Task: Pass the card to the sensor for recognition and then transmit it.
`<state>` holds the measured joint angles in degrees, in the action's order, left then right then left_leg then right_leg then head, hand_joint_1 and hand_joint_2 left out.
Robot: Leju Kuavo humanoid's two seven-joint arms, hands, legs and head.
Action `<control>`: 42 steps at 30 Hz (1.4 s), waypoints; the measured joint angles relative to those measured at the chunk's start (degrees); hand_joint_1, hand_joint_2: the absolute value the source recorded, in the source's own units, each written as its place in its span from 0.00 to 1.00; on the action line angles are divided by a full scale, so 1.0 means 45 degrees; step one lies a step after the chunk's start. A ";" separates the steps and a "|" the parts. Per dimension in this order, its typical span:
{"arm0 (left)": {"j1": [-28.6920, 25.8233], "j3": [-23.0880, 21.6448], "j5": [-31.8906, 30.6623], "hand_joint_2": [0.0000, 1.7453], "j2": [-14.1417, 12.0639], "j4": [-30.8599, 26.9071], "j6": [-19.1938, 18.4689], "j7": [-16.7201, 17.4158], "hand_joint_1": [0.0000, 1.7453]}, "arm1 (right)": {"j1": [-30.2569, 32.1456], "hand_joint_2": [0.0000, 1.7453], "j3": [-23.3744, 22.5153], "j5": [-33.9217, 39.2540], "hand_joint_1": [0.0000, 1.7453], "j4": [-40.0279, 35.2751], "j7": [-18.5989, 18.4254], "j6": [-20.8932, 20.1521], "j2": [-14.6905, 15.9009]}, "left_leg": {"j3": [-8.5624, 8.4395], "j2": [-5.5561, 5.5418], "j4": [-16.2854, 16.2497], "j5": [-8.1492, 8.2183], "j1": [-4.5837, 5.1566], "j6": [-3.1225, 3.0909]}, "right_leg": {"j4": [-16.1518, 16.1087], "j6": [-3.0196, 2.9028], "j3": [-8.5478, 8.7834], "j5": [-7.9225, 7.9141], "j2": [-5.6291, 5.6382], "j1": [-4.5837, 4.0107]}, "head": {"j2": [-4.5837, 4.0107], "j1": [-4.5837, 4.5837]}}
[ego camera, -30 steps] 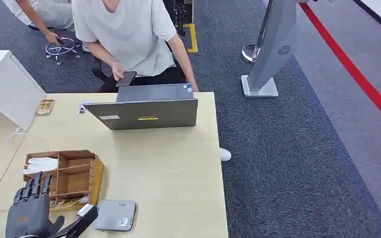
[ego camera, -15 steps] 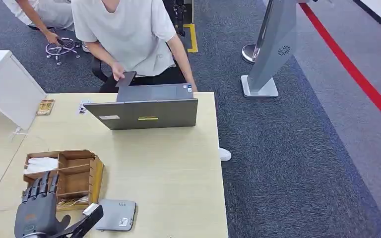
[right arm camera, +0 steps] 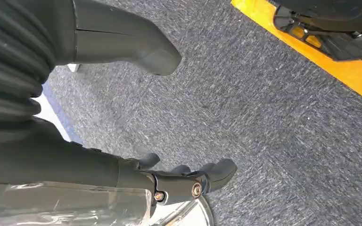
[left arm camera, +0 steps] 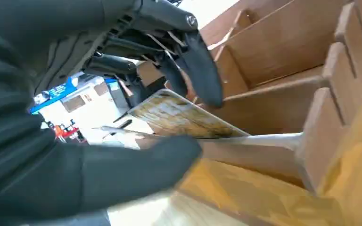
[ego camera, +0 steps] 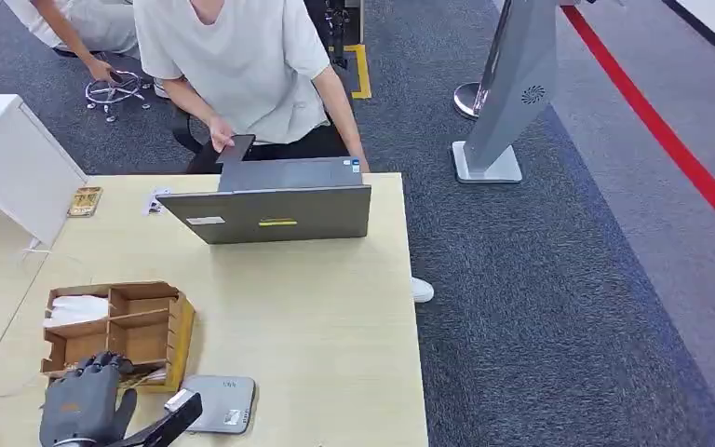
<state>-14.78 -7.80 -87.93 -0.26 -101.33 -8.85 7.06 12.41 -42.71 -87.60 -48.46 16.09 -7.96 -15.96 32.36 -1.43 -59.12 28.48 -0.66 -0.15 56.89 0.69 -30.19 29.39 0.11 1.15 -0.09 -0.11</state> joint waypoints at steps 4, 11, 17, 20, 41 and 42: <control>0.0006 0.0010 0.0000 1.00 0.0039 0.0034 0.0009 -0.0053 1.00 | -0.0033 1.00 0.0000 0.0000 0.00 0.0073 0.0000 0.0005 0.0019 | -0.0001 0.0000 0.0000 0.0000 0.0001 0.0000 | 0.0000 -0.0001 0.0010 -0.0001 0.0000 0.0000 | 0.0005 0.0005; 0.0003 0.0034 0.0000 1.00 0.0102 0.0034 -0.0010 -0.0029 1.00 | -0.0112 1.00 0.0000 0.0000 0.00 0.0180 -0.0039 0.0049 0.0053 | -0.0001 -0.0001 0.0000 0.0000 0.0000 0.0000 | 0.0000 -0.0001 0.0010 0.0000 -0.0001 0.0000 | 0.0000 0.0005; -0.0002 0.0049 0.0000 1.00 0.0170 0.0034 0.0010 -0.0102 1.00 | -0.0145 1.00 0.0000 0.0000 0.00 0.0253 -0.0053 0.0136 0.0063 | -0.0005 -0.0001 0.0000 -0.0001 0.0000 0.0000 | 0.0000 -0.0001 0.0006 -0.0001 -0.0001 0.0000 | 0.0000 0.0005; -0.0019 0.0087 0.0000 1.00 0.0184 0.0034 0.0258 -0.0165 1.00 | -0.0146 1.00 0.0000 0.0000 0.00 0.0282 -0.0053 0.0155 0.0068 | -0.0004 -0.0001 0.0000 -0.0002 -0.0001 0.0002 | 0.0001 -0.0001 0.0008 -0.0001 -0.0001 -0.0001 | 0.0000 0.0005; 0.1031 0.0398 0.0000 1.00 -0.0208 -0.1353 0.0865 -0.0263 1.00 | -0.0084 1.00 0.0005 0.0000 0.00 0.0282 -0.0034 0.0039 0.0068 | -0.0001 -0.0006 -0.0002 -0.0020 -0.0005 0.0018 | 0.0003 -0.0020 -0.0020 -0.0015 -0.0007 -0.0004 | 0.0000 0.0005; 0.1363 0.0403 0.0000 1.00 -0.0315 -0.1509 0.0725 -0.0185 1.00 | -0.0080 1.00 0.0005 0.0000 0.00 0.0282 -0.0029 0.0034 0.0068 | 0.0003 -0.0009 -0.0001 -0.0022 -0.0006 0.0017 | 0.0004 -0.0025 -0.0019 -0.0019 -0.0009 -0.0006 | 0.0000 0.0005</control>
<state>-8.65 -5.99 -87.93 -1.68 -108.12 -5.59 6.23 12.05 -42.69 -87.60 -47.19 15.96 -7.80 -15.65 32.37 -1.47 -59.13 28.38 -0.68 -0.08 56.91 0.58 -30.27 29.30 0.07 1.12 -0.09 -0.09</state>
